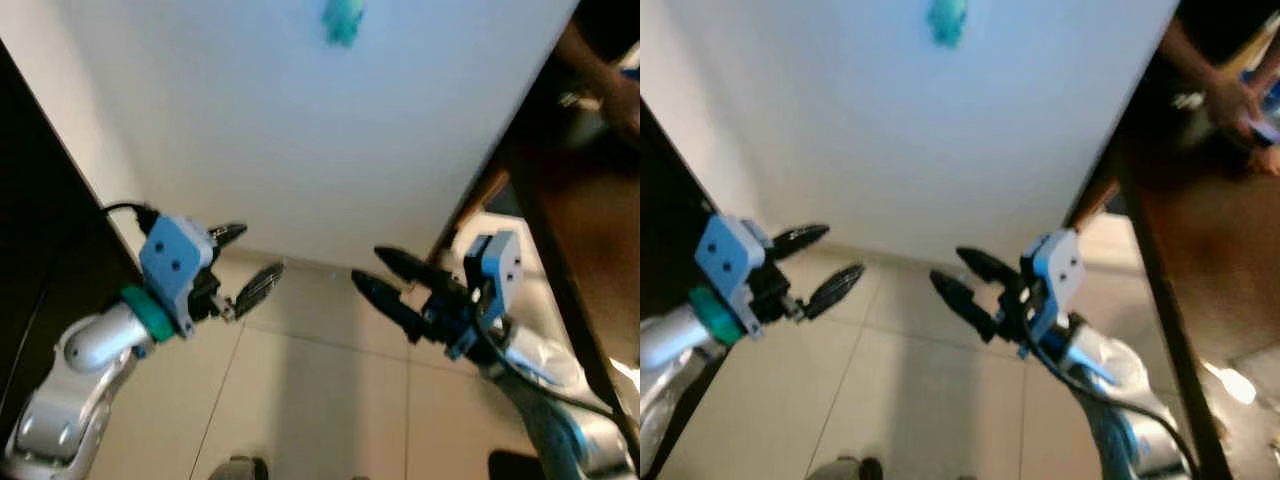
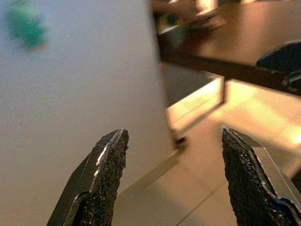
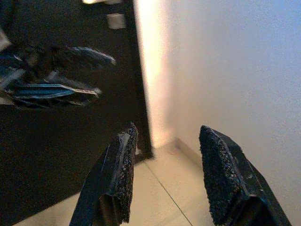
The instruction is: Hang keys on a hook
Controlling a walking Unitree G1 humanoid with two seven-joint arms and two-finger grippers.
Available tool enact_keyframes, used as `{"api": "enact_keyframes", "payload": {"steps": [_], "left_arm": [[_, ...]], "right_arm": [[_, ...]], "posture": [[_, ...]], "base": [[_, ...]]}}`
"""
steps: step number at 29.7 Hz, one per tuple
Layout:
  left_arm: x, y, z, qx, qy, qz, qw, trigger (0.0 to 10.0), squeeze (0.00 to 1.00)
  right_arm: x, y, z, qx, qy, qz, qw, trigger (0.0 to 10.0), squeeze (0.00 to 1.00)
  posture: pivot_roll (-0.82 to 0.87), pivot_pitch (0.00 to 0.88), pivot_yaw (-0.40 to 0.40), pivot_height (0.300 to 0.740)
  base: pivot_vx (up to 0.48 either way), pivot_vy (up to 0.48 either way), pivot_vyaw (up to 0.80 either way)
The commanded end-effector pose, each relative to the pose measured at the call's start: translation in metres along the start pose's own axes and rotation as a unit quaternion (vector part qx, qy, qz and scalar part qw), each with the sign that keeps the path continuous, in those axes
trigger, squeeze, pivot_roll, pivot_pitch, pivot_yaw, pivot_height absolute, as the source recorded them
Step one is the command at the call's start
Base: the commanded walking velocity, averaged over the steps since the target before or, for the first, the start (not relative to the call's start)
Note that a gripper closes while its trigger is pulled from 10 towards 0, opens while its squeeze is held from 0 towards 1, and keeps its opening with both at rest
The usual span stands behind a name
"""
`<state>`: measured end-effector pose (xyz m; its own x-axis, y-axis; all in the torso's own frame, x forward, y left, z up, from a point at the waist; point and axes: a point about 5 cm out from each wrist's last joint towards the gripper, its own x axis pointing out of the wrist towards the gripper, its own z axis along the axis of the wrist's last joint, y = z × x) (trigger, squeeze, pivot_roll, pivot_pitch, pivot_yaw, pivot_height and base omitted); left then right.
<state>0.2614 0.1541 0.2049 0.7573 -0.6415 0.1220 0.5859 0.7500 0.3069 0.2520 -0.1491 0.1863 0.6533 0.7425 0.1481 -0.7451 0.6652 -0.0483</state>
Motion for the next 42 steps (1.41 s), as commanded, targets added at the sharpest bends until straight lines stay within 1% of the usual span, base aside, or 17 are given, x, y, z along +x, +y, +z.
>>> {"api": "enact_keyframes", "payload": {"steps": [1,5,28,30,32,34,38,42], "left_arm": [[-0.0006,-0.0005,-0.0038,-0.005,0.010,-0.002,1.000,10.0,0.00],[0.0007,0.0003,-0.0023,-0.006,0.007,0.000,1.000,10.0,0.00],[0.0013,0.0004,-0.0013,-0.022,0.008,-0.004,1.000,10.0,0.00],[0.0000,-0.0019,-0.0019,-0.023,0.012,-0.020,0.999,10.0,0.00],[0.0000,-0.0019,-0.0019,-0.023,0.012,-0.020,0.999,10.0,0.00],[-0.0019,-0.0039,-0.0023,-0.026,0.017,-0.037,0.999,10.0,0.00],[-0.0042,-0.0061,-0.0031,-0.031,0.022,-0.055,0.998,10.0,0.00],[-0.0046,-0.0074,-0.0038,-0.033,0.024,-0.061,0.997,10.0,0.00]], "right_arm": [[-0.0002,-0.0005,-0.0020,0.013,0.001,-0.004,1.000,10.0,0.00],[0.0004,-0.0029,-0.0015,0.019,-0.001,-0.013,1.000,10.0,0.00],[0.0025,-0.0025,-0.0011,0.023,-0.004,-0.016,1.000,10.0,0.00],[0.0028,-0.0024,-0.0015,0.022,-0.003,-0.016,1.000,10.0,0.00],[0.0028,-0.0024,-0.0015,0.022,-0.003,-0.016,1.000,10.0,0.00],[0.0029,-0.0023,-0.0018,0.023,-0.003,-0.016,1.000,10.0,0.00],[0.0030,-0.0021,-0.0019,0.023,-0.003,-0.015,1.000,10.0,0.00],[0.0030,-0.0020,-0.0019,0.023,-0.003,-0.015,1.000,10.0,0.00]], "posture": [[-0.02,0.039,0.034,0.740],[-0.02,0.039,0.034,0.740],[-0.02,0.048,0.036,0.740],[-0.02,0.048,0.036,0.740],[-0.02,0.048,0.036,0.740],[-0.02,0.049,0.036,0.740],[-0.02,0.050,0.037,0.740],[-0.02,0.050,0.037,0.740]], "base": [[0.000,0.000,-0.80],[0.000,0.000,-0.80],[0.000,0.000,-0.80],[0.000,0.000,-0.80],[0.000,0.000,-0.80],[0.000,0.000,-0.80],[0.000,0.000,-0.80],[0.000,0.000,-0.80]]}}
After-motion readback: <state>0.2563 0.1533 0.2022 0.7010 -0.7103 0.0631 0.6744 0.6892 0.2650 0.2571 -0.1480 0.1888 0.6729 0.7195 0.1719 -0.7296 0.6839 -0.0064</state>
